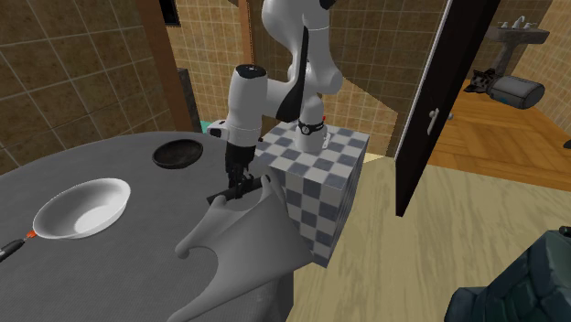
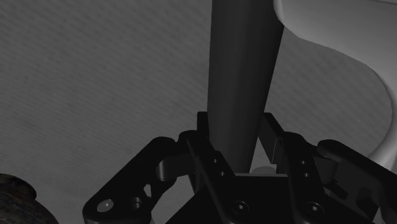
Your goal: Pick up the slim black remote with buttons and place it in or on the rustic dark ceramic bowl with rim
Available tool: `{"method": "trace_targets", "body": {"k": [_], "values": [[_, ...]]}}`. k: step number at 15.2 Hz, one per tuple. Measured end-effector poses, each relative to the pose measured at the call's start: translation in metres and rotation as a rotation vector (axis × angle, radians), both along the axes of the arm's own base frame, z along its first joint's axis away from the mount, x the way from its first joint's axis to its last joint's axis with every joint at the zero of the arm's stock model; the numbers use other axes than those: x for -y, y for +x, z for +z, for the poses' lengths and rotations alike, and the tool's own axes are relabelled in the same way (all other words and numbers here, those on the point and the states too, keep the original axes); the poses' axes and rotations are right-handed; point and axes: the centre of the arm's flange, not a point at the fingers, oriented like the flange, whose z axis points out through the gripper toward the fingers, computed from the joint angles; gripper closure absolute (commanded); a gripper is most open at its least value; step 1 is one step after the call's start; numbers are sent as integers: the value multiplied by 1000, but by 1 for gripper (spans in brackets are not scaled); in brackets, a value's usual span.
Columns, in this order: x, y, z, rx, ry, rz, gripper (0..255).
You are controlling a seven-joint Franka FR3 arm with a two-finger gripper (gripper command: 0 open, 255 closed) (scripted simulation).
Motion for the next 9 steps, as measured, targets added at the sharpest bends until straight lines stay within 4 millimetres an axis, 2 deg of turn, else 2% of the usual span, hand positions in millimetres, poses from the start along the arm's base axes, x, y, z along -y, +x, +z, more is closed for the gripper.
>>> {"method": "trace_targets", "body": {"k": [3, 9], "values": [[2, -1, 2, -6, 0, 0, 255], [3, -2, 31, -9, -1, -1, 255]]}}
